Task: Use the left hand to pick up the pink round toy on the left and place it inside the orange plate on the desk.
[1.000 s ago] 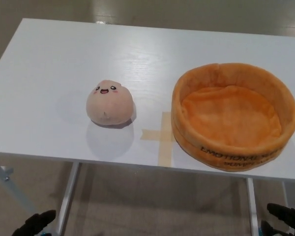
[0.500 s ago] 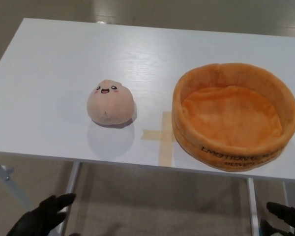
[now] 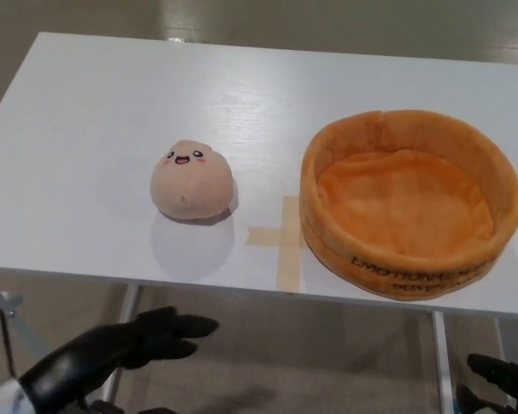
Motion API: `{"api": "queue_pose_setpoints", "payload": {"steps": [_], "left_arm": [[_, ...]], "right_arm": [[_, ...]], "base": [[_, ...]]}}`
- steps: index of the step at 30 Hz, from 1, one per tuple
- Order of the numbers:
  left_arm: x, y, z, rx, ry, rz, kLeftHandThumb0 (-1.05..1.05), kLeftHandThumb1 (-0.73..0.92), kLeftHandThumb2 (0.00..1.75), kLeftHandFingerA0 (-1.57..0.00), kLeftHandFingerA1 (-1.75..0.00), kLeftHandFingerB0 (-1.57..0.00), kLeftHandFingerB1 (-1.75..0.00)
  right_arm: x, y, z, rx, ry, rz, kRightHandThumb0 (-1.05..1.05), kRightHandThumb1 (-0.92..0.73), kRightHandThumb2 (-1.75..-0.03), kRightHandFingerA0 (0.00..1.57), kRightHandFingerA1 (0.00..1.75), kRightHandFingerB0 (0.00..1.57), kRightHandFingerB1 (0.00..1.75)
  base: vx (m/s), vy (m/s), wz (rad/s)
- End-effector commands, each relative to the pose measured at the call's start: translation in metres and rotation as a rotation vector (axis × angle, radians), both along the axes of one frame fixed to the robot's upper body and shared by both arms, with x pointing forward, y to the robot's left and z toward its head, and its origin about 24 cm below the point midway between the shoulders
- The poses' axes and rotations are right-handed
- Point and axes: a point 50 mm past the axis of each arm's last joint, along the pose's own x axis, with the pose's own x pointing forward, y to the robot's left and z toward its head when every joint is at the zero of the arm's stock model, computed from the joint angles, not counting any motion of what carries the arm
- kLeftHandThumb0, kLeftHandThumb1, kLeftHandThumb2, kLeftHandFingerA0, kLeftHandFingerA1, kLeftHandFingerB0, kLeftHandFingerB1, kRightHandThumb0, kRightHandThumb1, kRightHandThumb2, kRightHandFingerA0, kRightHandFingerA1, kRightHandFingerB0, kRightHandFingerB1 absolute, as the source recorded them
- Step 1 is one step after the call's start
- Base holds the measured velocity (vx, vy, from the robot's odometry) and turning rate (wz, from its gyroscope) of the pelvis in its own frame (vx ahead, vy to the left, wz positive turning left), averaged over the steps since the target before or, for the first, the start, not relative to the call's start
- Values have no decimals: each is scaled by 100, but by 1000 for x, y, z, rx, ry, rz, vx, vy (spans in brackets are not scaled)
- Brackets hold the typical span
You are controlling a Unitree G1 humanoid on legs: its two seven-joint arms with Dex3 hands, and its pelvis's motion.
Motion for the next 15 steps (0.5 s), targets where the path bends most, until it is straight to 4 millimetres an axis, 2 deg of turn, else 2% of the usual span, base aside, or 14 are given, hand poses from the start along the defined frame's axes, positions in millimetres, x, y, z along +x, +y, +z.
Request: {"api": "queue_pose_setpoints", "payload": {"steps": [1, 2, 3, 4, 5, 6, 7, 8, 9, 10, 13, 14, 15], "left_arm": [[-50, -48, 73, -70, 98, -787, -22, 46, 95, -17, -51, -13, -48], [-51, -53, 92, -99, 46, -819, -17, 61, 66, -30, -36, -25, -33], [-52, -56, 104, -120, 21, -836, -14, 60, 66, -32, -37, -27, -34], [-53, -56, 108, -127, 18, -838, -14, 60, 66, -32, -37, -27, -34], [-53, -56, 113, -135, 3, -834, -15, 41, 92, -23, -54, -17, -51], [-54, -57, 121, -156, -24, -817, -32, 73, 64, -8, -30, -11, -26], [-54, -57, 125, -173, -31, -805, -32, 73, 64, -8, -30, -11, -26], [-53, -55, 136, -198, -133, -743, -24, 54, 56, -28, -34, -30, -33], [-51, -53, 149, -228, -257, -666, -24, 54, 56, -28, -34, -30, -33], [-50, -51, 154, -242, -302, -625, -31, 52, 62, -23, -39, -23, -34], [-44, -48, 165, -299, -383, -550, -26, 53, 60, -18, -37, -18, -32], [-25, -45, 173, -279, -558, -422, -18, 40, 88, -2, -50, 0, -47], [-9, -43, 178, -226, -656, -329, -20, 37, 52, 0, -17, -12, -25]], "right_arm": [[-3, 0, -1, -25, -2, -16, -18, -55, -60, 63, 67, 66, 54], [-3, 0, -1, -5, -4, -14, -17, -57, -60, 60, 67, 64, 54], [-2, -1, -1, -1, -3, -10, -17, -58, -60, 60, 68, 64, 56], [-2, 0, -1, -5, -2, -8, -17, -58, -60, 60, 68, 64, 56], [-2, -1, -1, -5, -5, -10, -17, -56, -61, 61, 73, 64, 57], [-2, -1, 0, -5, -7, -16, -17, -55, -61, 63, 73, 66, 56], [-2, -1, 0, -9, -4, -18, -17, -55, -61, 63, 73, 66, 56], [-1, -1, 0, -9, -6, -19, -14, -56, -61, 62, 72, 65, 56], [-1, -1, 0, -6, -9, -20, -14, -56, -61, 62, 72, 65, 56], [-1, -1, 0, -5, -10, -17, -15, -57, -61, 61, 72, 65, 56], [-1, -1, 0, -4, -11, -11, -17, -56, -61, 62, 73, 65, 57], [-1, -1, 0, -2, -8, -9, -19, -57, -60, 61, 73, 65, 56], [-1, -1, 0, -1, -4, -11, -17, -58, -59, 61, 72, 66, 56]], "base": [[0, 0, 0], [0, 0, 0], [0, 0, 0], [0, 0, 0], [0, 0, 0], [0, 0, 0], [0, 0, 0], [0, 0, 0], [0, 0, 0], [0, 0, 0], [0, 0, 0], [0, 0, 0], [0, 0, 0]]}}
